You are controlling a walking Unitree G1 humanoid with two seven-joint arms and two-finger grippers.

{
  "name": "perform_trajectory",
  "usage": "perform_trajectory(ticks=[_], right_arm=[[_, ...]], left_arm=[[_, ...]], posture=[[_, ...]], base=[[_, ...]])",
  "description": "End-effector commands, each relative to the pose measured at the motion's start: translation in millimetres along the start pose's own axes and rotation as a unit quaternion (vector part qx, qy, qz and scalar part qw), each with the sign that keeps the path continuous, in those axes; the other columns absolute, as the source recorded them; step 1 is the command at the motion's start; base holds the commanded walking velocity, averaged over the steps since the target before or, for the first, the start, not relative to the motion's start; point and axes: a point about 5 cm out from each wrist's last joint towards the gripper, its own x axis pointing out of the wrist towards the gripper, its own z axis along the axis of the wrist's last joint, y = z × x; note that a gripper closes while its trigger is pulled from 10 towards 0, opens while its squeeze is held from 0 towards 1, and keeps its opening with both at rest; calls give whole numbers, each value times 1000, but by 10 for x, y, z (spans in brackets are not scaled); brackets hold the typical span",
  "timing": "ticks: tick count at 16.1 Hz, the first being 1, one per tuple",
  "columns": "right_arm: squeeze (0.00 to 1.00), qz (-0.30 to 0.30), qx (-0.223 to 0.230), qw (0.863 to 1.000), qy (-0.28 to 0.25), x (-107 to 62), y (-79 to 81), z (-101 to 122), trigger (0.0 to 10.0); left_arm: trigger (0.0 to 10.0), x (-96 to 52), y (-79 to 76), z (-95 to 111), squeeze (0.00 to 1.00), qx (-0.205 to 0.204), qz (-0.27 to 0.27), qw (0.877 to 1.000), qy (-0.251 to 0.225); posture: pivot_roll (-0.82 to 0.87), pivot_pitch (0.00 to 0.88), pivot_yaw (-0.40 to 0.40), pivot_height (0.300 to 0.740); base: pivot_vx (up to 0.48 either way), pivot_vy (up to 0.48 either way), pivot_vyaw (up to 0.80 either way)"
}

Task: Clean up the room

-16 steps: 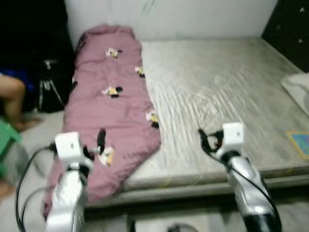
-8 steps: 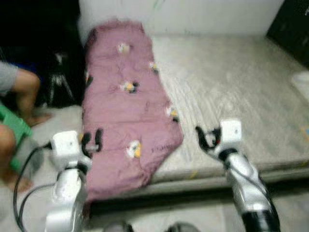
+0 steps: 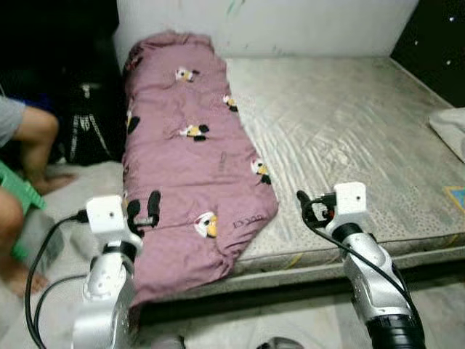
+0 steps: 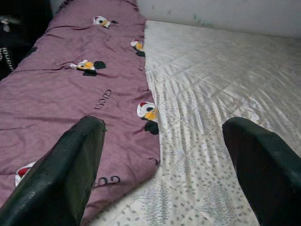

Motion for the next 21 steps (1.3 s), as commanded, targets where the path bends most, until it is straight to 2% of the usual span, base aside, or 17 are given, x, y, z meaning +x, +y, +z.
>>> perform_trajectory(ticks=[1, 19, 21], right_arm=[[0, 7, 0, 1000, -8, 38, 43, 50, 10000], [0, 11, 3, 1000, -9, 45, 42, 62, 10000], [0, 10, 4, 1000, -8, 47, 41, 58, 10000]], left_arm=[[10000, 1, 43, 0, 0, 11, 7, 1000, 2], [10000, 7, 89, 32, 0, 19, 34, 999, -6], [10000, 10, 87, 29, 0, 19, 33, 999, -4]], posture=[[-40, 0, -43, 740], [-42, 0, -41, 740], [-42, 0, -41, 725]], base=[[0, 0, 0], [0, 0, 0], [0, 0, 0]])
